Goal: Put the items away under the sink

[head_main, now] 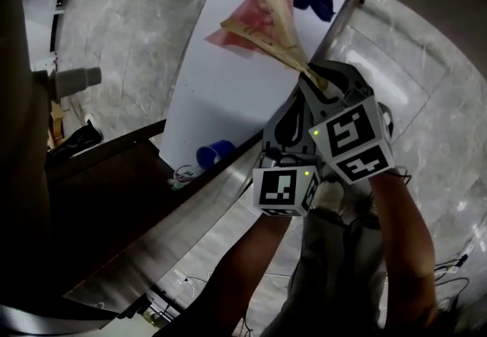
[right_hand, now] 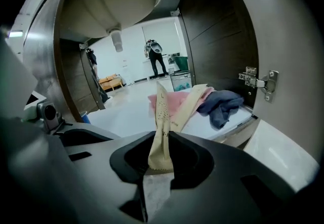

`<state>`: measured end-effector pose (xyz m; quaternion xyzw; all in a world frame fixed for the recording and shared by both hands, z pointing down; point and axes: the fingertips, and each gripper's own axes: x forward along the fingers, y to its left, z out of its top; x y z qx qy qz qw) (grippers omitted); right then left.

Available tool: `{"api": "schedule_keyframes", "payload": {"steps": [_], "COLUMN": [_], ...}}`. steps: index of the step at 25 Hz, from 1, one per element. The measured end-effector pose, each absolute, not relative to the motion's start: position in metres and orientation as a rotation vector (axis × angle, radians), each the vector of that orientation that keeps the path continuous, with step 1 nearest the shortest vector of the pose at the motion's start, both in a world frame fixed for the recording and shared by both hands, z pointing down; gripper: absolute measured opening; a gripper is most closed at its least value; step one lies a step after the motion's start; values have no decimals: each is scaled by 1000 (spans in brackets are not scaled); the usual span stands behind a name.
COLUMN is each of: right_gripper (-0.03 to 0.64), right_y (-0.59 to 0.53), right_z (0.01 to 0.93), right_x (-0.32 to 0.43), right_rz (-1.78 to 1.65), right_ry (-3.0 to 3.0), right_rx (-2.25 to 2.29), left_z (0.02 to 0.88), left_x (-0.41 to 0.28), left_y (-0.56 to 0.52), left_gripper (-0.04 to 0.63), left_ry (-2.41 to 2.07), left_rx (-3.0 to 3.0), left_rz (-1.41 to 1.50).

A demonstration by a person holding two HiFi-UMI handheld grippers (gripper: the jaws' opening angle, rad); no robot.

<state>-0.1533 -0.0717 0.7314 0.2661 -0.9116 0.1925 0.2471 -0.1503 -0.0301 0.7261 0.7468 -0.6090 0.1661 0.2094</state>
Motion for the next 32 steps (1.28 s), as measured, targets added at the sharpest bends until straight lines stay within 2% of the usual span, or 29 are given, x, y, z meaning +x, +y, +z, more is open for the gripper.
{"api": "schedule_keyframes", "payload": {"steps": [7, 14, 26, 28, 32], "right_gripper": [81, 81, 81, 98, 179], "right_y": [-81, -88, -125, -132, -140], "right_z": [726, 722, 706, 704, 706], "right_x": [-187, -200, -213, -214, -210], "right_rz": [358, 355, 258, 307, 381], "right_ry": [-2552, -2611, -2648, -2658, -2657], "right_rx": [568, 450, 456, 499, 567], "left_z": [725, 726, 716, 713, 714], "left_x": [-159, -167, -185, -190, -192], "left_y": [-38, -49, -82, -86, -87], "left_gripper": [9, 9, 9, 11, 11], "left_ry": [-1801, -1842, -1916, -1941, -1948], "left_rx": [2047, 1948, 1841, 1830, 1821], "left_rz": [436, 338, 288, 284, 298]}}
